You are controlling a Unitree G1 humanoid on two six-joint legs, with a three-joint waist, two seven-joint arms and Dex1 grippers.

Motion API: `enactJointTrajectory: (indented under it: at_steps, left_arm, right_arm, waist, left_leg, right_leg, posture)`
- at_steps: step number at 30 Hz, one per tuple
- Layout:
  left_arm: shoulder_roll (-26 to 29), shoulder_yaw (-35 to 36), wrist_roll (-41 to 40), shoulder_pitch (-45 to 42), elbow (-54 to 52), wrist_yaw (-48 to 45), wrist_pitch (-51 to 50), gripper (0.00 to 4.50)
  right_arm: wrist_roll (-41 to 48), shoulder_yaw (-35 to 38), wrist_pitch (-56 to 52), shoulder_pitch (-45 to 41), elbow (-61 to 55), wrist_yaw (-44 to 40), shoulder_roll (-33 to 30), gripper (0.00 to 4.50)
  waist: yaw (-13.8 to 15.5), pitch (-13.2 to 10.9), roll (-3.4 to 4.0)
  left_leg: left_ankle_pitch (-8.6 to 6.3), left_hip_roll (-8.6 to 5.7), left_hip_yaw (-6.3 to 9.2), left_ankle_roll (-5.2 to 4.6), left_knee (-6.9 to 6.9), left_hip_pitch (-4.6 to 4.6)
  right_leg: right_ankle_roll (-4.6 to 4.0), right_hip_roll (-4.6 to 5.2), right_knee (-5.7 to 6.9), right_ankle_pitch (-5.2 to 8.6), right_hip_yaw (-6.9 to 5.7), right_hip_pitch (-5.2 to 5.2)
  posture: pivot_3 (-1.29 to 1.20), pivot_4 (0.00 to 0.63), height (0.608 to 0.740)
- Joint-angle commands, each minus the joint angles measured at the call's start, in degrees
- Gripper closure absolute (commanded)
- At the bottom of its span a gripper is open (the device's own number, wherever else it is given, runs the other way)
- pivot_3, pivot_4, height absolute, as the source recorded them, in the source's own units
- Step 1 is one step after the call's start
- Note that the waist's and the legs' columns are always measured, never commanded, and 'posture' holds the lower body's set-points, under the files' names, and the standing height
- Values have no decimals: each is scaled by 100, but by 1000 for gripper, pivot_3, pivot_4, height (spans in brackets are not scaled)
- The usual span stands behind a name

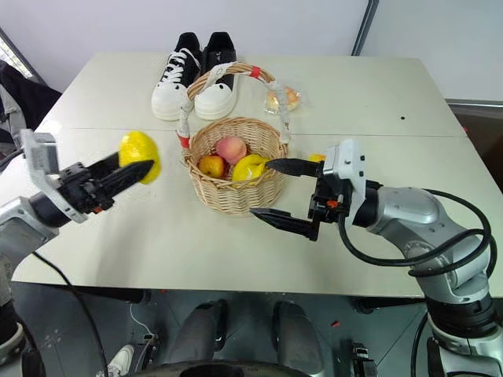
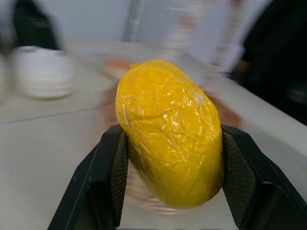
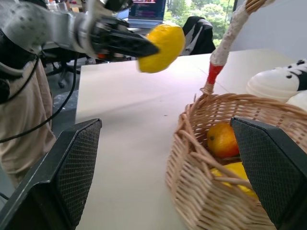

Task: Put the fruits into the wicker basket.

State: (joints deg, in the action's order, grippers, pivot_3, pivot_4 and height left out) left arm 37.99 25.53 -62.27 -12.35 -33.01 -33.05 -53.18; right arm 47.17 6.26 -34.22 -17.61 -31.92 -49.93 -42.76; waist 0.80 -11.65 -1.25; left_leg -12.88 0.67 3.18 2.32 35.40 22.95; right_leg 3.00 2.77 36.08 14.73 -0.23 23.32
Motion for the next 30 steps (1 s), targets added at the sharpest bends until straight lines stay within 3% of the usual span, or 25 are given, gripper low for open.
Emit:
enactJointTrajectory:
  at_steps: [1,5,10,15,24,30]
  left_arm:
    - [-142,-1049,271,-801,-169,376,4,2273]
    - [-446,-2120,1302,-1748,421,718,248,2273]
    - [-625,-2589,1927,-2134,931,590,514,2273]
    - [-625,-2582,2130,-2084,931,334,734,49]
    - [-157,-1892,1118,-1193,167,-695,673,49]
    - [307,-2022,1080,-878,-264,-882,557,49]
  right_arm:
    - [-95,207,177,-228,105,-88,-93,0]
    - [-139,252,155,-317,85,-35,-115,0]
    - [-182,295,99,-224,-18,129,-143,0]
    - [-1027,57,236,-23,340,479,-239,0]
    - [-2772,-546,810,-395,2336,1208,137,0]
    - [-3671,-818,1562,-902,3961,1271,179,0]
  waist:
    - [-4,0,0]
    - [-18,0,0]
    - [-60,0,1]
    - [-52,0,1]
    - [-126,-1,4]
    - [-143,-2,6]
  left_leg:
    - [0,-2,-2,-1,10,9]
    - [-1,-17,-2,-6,33,38]
    - [-6,-7,1,-16,31,38]
    - [-7,2,4,-18,29,41]
    - [-7,2,-3,-18,44,42]
    - [-7,-2,-4,-18,56,42]
  right_leg:
    - [5,-1,0,-3,0,1]
    - [47,-17,0,-22,0,17]
    - [71,-38,8,-33,0,27]
    - [72,-47,11,-34,-1,33]
    - [52,-41,15,-26,3,32]
    - [51,-38,16,-26,4,26]
  posture:
    - [0,150,740]
    - [0,150,740]
    - [0,150,740]
    - [0,150,740]
    - [0,150,740]
    - [0,150,740]
